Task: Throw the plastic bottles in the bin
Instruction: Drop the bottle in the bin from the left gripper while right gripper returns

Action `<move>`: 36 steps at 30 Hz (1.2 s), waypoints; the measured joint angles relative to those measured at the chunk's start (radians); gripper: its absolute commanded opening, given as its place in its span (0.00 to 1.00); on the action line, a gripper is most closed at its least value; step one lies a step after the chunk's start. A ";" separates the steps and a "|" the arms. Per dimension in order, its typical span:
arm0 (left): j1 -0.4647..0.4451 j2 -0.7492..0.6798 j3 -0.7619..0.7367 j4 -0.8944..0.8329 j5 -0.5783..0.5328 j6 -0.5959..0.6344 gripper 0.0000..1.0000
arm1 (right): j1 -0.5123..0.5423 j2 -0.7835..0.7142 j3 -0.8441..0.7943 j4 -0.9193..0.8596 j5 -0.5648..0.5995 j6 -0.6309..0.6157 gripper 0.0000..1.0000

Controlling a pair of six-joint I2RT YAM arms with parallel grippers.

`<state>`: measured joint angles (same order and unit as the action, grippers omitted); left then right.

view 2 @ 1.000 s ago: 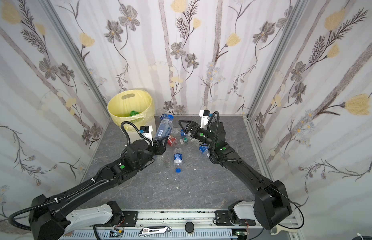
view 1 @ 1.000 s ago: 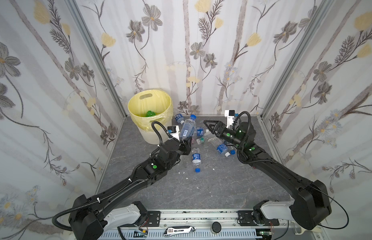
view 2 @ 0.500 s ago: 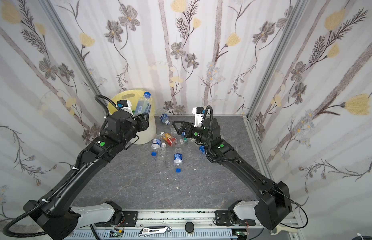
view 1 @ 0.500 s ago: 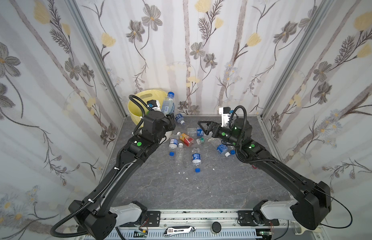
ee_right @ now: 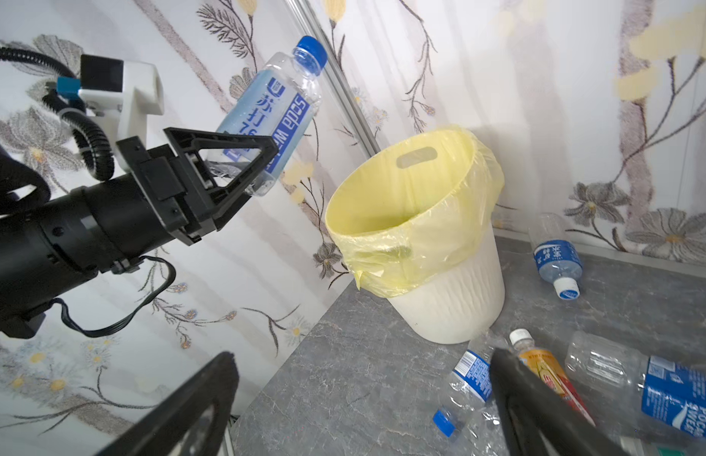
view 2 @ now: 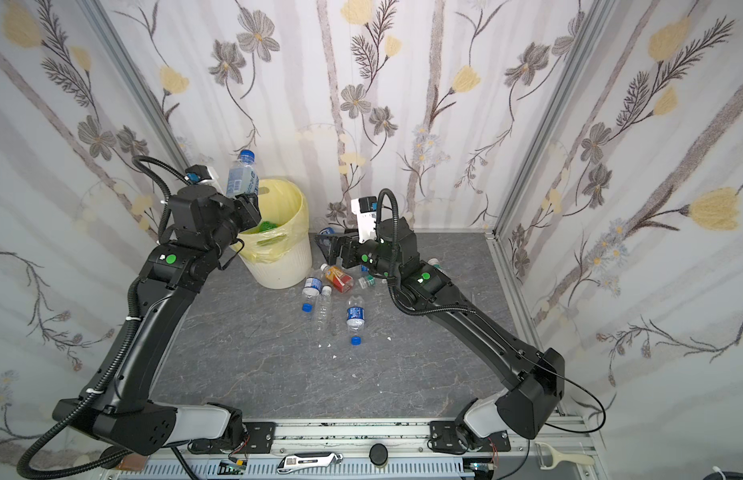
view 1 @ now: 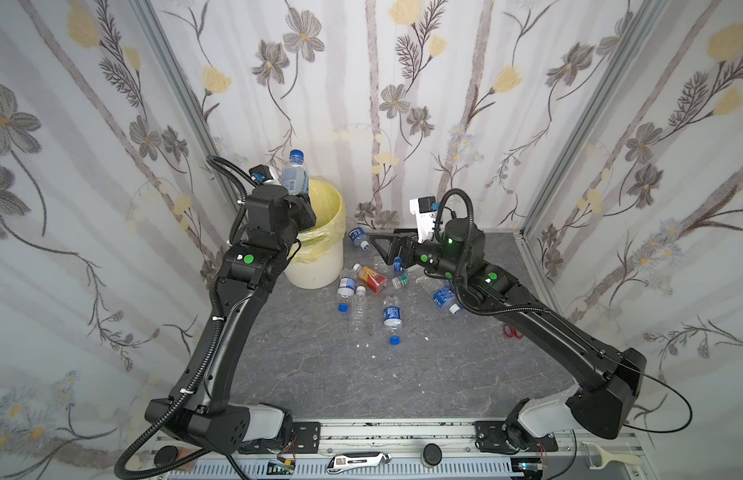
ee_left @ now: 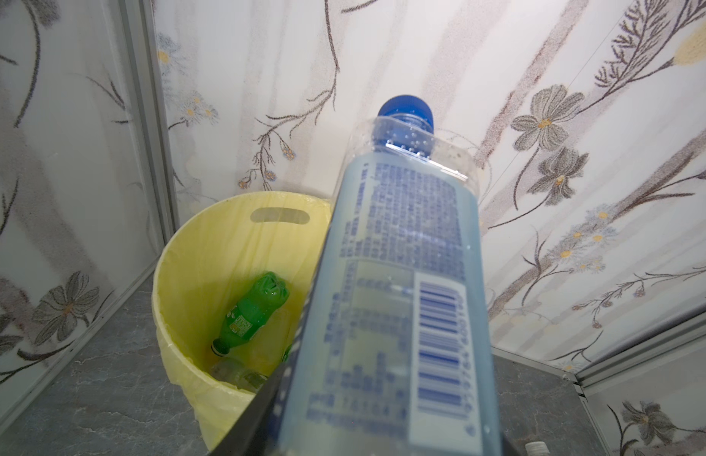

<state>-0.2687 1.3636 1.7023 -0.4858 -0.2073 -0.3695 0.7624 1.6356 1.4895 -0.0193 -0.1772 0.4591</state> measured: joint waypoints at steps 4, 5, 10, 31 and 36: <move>0.033 0.029 0.024 -0.008 0.026 0.003 0.43 | 0.057 0.071 0.115 -0.084 0.071 -0.095 1.00; 0.038 0.033 0.033 -0.012 0.027 0.003 0.43 | 0.072 0.082 0.136 -0.095 0.091 -0.114 1.00; 0.045 0.036 0.120 -0.025 0.039 0.006 0.43 | 0.106 0.099 0.172 -0.122 0.129 -0.173 1.00; 0.120 0.182 0.084 -0.034 0.182 -0.047 1.00 | 0.069 0.086 0.066 -0.113 0.150 -0.146 1.00; 0.112 0.148 0.048 -0.034 0.185 -0.049 1.00 | 0.069 0.086 0.058 -0.109 0.130 -0.123 1.00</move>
<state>-0.1566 1.5116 1.7504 -0.5201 -0.0227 -0.4183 0.8310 1.7218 1.5471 -0.1284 -0.0471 0.3359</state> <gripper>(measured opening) 0.997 0.995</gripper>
